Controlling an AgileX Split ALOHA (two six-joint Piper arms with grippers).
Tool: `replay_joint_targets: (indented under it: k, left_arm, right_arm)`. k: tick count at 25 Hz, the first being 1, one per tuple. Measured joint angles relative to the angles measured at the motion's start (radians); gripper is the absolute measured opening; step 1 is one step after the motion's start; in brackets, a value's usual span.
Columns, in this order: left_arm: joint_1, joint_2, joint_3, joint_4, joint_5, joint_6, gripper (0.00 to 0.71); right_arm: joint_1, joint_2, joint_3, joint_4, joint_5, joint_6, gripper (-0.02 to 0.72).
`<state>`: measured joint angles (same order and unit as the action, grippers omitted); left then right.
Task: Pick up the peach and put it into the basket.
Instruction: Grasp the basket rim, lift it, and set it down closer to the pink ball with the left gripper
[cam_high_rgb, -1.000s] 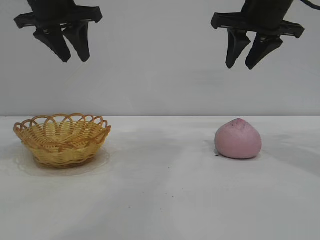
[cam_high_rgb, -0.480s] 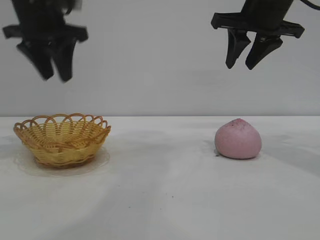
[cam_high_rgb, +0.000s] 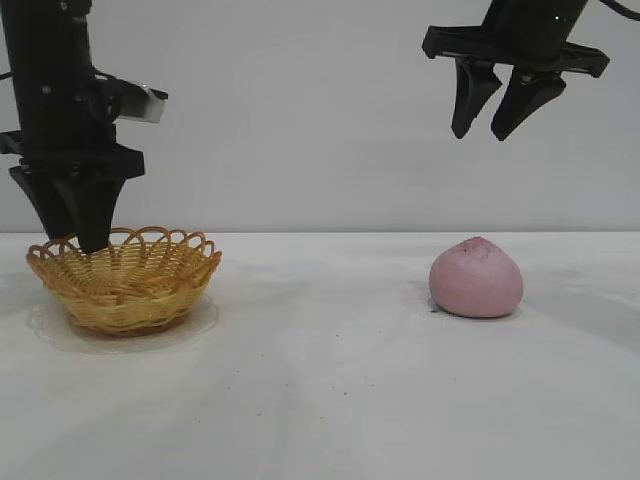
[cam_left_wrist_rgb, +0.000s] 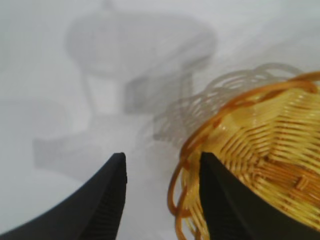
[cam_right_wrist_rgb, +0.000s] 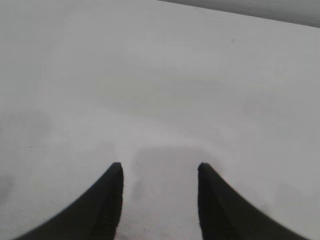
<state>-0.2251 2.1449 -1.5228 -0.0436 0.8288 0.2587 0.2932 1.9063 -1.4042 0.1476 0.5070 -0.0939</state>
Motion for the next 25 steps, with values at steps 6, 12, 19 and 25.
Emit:
replay_joint_targets:
  k: [6, 12, 19, 25]
  left_arm:
    - [0.004, -0.003, -0.003, -0.096, 0.0, -0.249, 0.08]
    - [0.004, -0.046, 0.043, -0.35, -0.083, -0.337, 0.0]
    - [0.004, -0.162, 0.296, -0.476, -0.255, -0.359, 0.0]
    - [0.004, -0.21, 0.402, -0.606, -0.326, -0.271, 0.0]
  right_arm:
    - [0.0, 0.0, 0.0, 0.0, 0.0, -0.002, 0.335]
    - [0.0, 0.0, 0.0, 0.0, 0.002, -0.002, 0.335]
    - [0.0, 0.0, 0.0, 0.001, 0.007, -0.002, 0.335]
    - [0.0, 0.0, 0.0, 0.005, 0.007, -0.003, 0.335]
